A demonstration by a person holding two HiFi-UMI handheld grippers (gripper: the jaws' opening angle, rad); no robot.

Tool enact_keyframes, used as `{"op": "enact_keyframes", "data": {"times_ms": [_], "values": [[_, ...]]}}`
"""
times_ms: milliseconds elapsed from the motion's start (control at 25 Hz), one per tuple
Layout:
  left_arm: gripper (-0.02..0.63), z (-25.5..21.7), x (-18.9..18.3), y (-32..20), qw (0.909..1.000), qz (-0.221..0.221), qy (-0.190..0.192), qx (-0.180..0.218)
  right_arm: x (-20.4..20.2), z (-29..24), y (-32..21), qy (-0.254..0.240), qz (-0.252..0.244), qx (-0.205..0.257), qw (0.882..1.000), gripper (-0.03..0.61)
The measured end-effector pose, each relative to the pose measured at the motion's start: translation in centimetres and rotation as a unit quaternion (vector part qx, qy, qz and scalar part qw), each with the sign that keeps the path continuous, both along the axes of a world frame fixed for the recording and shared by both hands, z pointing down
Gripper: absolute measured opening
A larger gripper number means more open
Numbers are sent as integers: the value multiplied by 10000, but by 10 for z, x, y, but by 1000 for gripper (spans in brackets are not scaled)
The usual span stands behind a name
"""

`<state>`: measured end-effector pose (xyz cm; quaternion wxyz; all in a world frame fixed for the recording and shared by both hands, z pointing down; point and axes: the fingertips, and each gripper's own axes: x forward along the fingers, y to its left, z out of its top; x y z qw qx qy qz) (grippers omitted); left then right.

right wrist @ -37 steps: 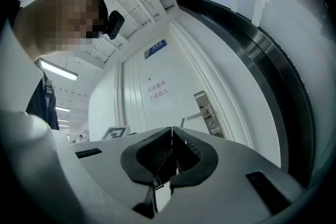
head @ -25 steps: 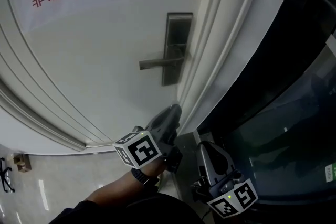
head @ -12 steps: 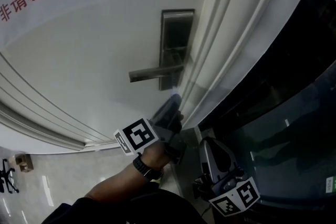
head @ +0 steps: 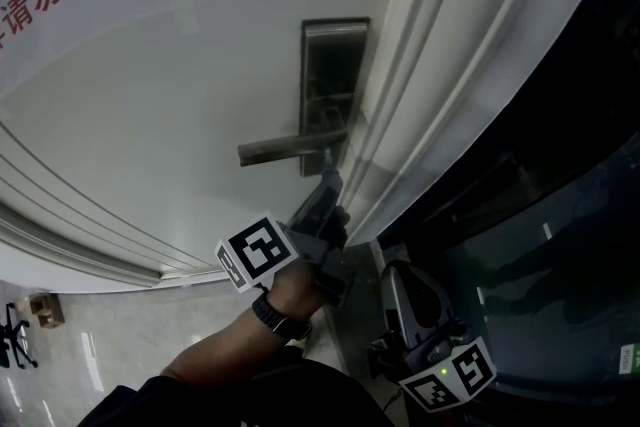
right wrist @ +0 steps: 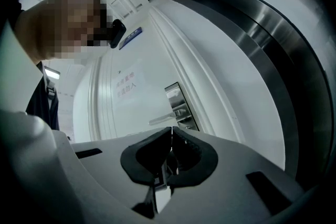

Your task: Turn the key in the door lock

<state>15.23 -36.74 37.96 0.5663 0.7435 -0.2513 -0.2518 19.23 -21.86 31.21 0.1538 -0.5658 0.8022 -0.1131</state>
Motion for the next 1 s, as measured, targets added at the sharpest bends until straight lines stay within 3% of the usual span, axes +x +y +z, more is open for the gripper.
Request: {"op": "enact_keyframes", "data": {"times_ms": [400, 720, 1000], "values": [[6, -5, 1, -8, 9997, -32, 155, -164, 4, -2, -2, -44, -11, 3, 10000, 17], [6, -6, 1, -8, 9957, 98, 492, -781, 1, -6, -6, -98, -68, 29, 9999, 17], [6, -7, -3, -11, 9963, -168, 495, -685, 0, -6, -6, -106, -90, 24, 9999, 17]]}}
